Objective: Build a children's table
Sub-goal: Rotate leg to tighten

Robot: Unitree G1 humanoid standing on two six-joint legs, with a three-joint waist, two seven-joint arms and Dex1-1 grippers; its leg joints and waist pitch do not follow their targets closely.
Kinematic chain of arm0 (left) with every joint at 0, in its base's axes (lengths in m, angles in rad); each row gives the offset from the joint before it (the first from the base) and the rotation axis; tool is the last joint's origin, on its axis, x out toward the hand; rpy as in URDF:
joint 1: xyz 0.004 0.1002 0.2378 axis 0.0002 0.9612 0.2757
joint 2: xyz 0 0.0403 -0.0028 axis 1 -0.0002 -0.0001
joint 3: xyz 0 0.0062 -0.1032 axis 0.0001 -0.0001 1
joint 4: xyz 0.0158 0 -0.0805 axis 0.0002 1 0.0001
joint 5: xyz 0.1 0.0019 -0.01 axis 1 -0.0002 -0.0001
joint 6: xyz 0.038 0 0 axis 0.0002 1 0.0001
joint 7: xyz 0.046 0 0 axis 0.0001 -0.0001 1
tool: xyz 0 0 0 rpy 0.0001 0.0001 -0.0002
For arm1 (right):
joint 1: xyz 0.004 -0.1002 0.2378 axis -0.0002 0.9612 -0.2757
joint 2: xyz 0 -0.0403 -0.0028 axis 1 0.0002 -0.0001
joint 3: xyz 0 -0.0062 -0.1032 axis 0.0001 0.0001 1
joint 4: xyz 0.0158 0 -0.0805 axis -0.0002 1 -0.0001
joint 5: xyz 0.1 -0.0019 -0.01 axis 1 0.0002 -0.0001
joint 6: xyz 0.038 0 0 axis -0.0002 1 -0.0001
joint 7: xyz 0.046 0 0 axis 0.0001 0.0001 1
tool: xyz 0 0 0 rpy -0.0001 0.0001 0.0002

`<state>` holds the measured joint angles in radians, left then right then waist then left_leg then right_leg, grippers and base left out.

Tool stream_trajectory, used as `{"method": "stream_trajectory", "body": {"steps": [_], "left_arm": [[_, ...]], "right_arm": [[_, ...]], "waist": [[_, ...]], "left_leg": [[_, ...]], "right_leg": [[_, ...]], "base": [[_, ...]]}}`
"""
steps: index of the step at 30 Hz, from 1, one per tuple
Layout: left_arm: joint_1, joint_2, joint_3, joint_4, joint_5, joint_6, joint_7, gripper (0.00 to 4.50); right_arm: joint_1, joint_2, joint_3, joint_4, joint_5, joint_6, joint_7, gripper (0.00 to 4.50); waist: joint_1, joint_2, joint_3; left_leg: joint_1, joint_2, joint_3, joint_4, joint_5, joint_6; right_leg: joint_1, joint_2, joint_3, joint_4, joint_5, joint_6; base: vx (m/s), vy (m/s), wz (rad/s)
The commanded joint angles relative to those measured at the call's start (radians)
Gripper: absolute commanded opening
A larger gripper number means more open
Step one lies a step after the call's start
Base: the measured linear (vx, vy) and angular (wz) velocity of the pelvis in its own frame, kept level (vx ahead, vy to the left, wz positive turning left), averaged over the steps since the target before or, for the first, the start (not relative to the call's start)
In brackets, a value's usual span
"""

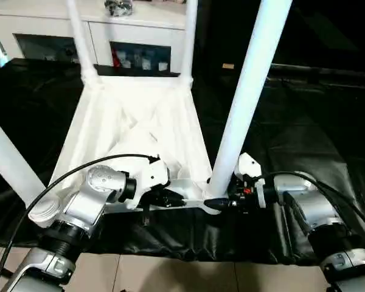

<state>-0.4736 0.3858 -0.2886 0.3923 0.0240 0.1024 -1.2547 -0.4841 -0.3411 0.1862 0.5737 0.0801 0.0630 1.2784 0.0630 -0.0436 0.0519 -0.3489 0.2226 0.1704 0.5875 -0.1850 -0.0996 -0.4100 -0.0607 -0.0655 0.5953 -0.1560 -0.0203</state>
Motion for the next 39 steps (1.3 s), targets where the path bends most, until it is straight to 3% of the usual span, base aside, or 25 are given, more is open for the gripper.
{"method": "stream_trajectory", "body": {"steps": [1, 5, 7, 9, 10, 12, 13, 15, 16, 20, 21, 26, 27, 28, 30, 34, 36, 39], "left_arm": [[-0.043, -0.050, -0.020, 0.001, -0.011, -0.017, 0.048, 0.00], [-0.046, -0.080, -0.005, 0.009, 0.004, -0.006, 0.129, 0.00], [-0.047, -0.112, 0.006, 0.005, 0.026, 0.017, 0.211, 0.00], [-0.046, -0.127, 0.012, -0.001, 0.031, 0.033, 0.242, 0.00], [-0.044, -0.145, 0.015, -0.012, 0.042, 0.054, 0.281, 0.00], [-0.042, -0.155, 0.017, -0.019, 0.048, 0.067, 0.304, 0.00], [-0.037, -0.176, 0.015, -0.035, 0.059, 0.091, 0.339, 0.00], [-0.034, -0.186, 0.013, -0.041, 0.063, 0.099, 0.354, 0.00], [-0.026, -0.210, 0.005, -0.061, 0.076, 0.119, 0.387, 0.00], [-0.008, -0.266, -0.025, -0.105, 0.087, 0.153, 0.423, 0.00], [-0.008, -0.266, -0.025, -0.104, 0.087, 0.153, 0.423, 0.00], [-0.022, -0.256, -0.017, -0.081, 0.088, 0.134, 0.417, 0.00], [-0.022, -0.243, -0.015, -0.077, 0.082, 0.130, 0.402, 0.00], [-0.022, -0.241, -0.014, -0.077, 0.082, 0.130, 0.401, 0.00], [-0.021, -0.225, -0.014, -0.079, 0.077, 0.125, 0.384, 0.00], [-0.026, -0.155, -0.012, -0.076, 0.040, 0.076, 0.259, 0.00], [-0.027, -0.141, -0.012, -0.074, 0.034, 0.061, 0.233, 0.00], [-0.033, -0.124, -0.008, -0.067, 0.031, 0.055, 0.207, 0.00]], "right_arm": [[0.025, 0.050, 0.098, -0.019, -0.011, -0.002, 0.048, 2.79], [0.004, 0.106, 0.045, 0.050, -0.019, -0.034, -0.093, 2.72], [-0.009, 0.153, 0.000, 0.097, -0.019, -0.040, -0.224, 2.71], [-0.015, 0.175, -0.020, 0.117, -0.019, -0.037, -0.290, 2.70], [-0.025, 0.204, -0.044, 0.142, -0.020, -0.038, -0.373, 2.69], [-0.031, 0.221, -0.059, 0.157, -0.021, -0.039, -0.423, 2.69], [-0.046, 0.253, -0.087, 0.183, -0.011, -0.029, -0.498, 2.69], [-0.054, 0.268, -0.100, 0.196, -0.007, -0.026, -0.534, 2.69], [-0.078, 0.302, -0.126, 0.232, 0.000, -0.017, -0.615, 2.69], [-0.127, 0.368, -0.130, 0.290, -0.029, -0.048, -0.737, 2.69], [-0.127, 0.368, -0.129, 0.289, -0.029, -0.048, -0.734, 3.04], [-0.120, 0.359, -0.126, 0.268, -0.014, -0.050, -0.636, 3.65], [-0.117, 0.341, -0.121, 0.264, -0.022, -0.059, -0.622, 3.75], [-0.118, 0.338, -0.120, 0.266, -0.025, -0.063, -0.622, 3.80], [-0.119, 0.315, -0.114, 0.268, -0.034, -0.076, -0.601, 3.80], [-0.081, 0.205, -0.051, 0.185, -0.003, -0.054, -0.321, 3.80], [-0.067, 0.180, -0.034, 0.164, -0.001, -0.052, -0.262, 3.80], [-0.041, 0.142, -0.007, 0.124, 0.008, -0.048, -0.162, 3.80]], "waist": [[-0.004, 0.004, -0.059], [-0.008, 0.006, -0.055], [-0.015, -0.014, -0.052], [-0.017, -0.010, -0.050], [-0.027, -0.019, -0.048], [-0.039, -0.016, -0.048], [-0.041, -0.031, -0.050], [-0.047, -0.023, -0.050], [-0.049, -0.031, -0.051], [-0.064, -0.014, -0.054], [-0.063, -0.020, -0.056], [-0.049, -0.013, -0.063], [-0.048, -0.007, -0.062], [-0.048, -0.012, -0.063], [-0.043, -0.008, -0.065], [-0.030, -0.009, -0.065], [-0.021, -0.007, -0.064], [-0.018, -0.005, -0.064]], "left_leg": [[0.006, 0.010, 0.006, -0.071, -0.264, 0.036], [0.006, 0.010, 0.004, -0.073, -0.290, 0.025], [0.009, 0.006, 0.001, -0.071, -0.315, 0.016], [0.012, 0.004, -0.002, -0.071, -0.321, 0.012], [0.007, 0.003, -0.006, -0.070, -0.331, 0.006], [0.004, 0.001, -0.010, -0.071, -0.347, 0.002], [-0.001, 0.001, -0.012, -0.071, -0.336, 0.006], [0.004, 0.003, -0.013, -0.073, -0.346, 0.009], [0.000, 0.004, -0.013, -0.075, -0.338, 0.012], [-0.007, 0.007, -0.017, -0.082, -0.340, 0.002], [-0.002, 0.007, -0.011, -0.078, -0.340, 0.009], [0.000, 0.007, 0.004, -0.075, -0.255, 0.041], [0.002, 0.007, 0.005, -0.074, -0.257, 0.043], [-0.002, 0.005, 0.006, -0.073, -0.255, 0.047], [-0.003, 0.006, 0.006, -0.073, -0.235, 0.047], [-0.005, 0.008, 0.008, -0.071, -0.206, 0.063], [0.002, 0.010, 0.011, -0.069, -0.210, 0.072], [0.003, 0.013, 0.010, -0.072, -0.213, 0.062]], "right_leg": [[0.046, -0.064, 0.041, -0.077, -0.369, -0.176], [0.041, -0.066, 0.040, -0.084, -0.425, -0.162], [0.037, -0.068, 0.034, -0.095, -0.534, -0.123], [0.034, -0.070, 0.031, -0.102, -0.588, -0.101], [0.034, -0.072, 0.025, -0.106, -0.642, -0.074], [0.034, -0.072, 0.019, -0.114, -0.670, -0.053], [0.038, -0.075, 0.017, -0.112, -0.674, -0.042], [0.033, -0.074, 0.016, -0.115, -0.654, -0.054], [0.035, -0.074, 0.017, -0.111, -0.629, -0.059], [0.042, -0.073, 0.020, -0.099, -0.535, -0.095], [0.036, -0.071, 0.025, -0.100, -0.503, -0.104], [0.041, -0.065, 0.038, -0.082, -0.310, -0.180], [0.040, -0.065, 0.039, -0.081, -0.313, -0.184], [0.044, -0.066, 0.039, -0.081, -0.320, -0.184], [0.045, -0.067, 0.039, -0.081, -0.323, -0.181], [0.048, -0.063, 0.039, -0.074, -0.280, -0.192], [0.044, -0.063, 0.040, -0.075, -0.269, -0.200], [0.046, -0.062, 0.040, -0.071, -0.254, -0.210]], "base": [[0.000, 0.000, 0.00], [0.000, 0.000, 0.00], [0.000, 0.000, 0.00], [0.000, 0.000, 0.00], [0.000, 0.000, 0.00], [0.000, 0.000, 0.00], [0.000, 0.000, 0.00], [0.000, 0.000, 0.00], [0.000, 0.000, 0.00], [0.000, 0.000, 0.00], [0.000, 0.000, 0.00], [0.000, 0.000, 0.00], [0.000, 0.000, 0.00], [0.000, 0.000, 0.00], [0.000, 0.000, 0.00], [0.000, 0.000, 0.00], [0.000, 0.000, 0.00], [0.000, 0.000, 0.00]]}}
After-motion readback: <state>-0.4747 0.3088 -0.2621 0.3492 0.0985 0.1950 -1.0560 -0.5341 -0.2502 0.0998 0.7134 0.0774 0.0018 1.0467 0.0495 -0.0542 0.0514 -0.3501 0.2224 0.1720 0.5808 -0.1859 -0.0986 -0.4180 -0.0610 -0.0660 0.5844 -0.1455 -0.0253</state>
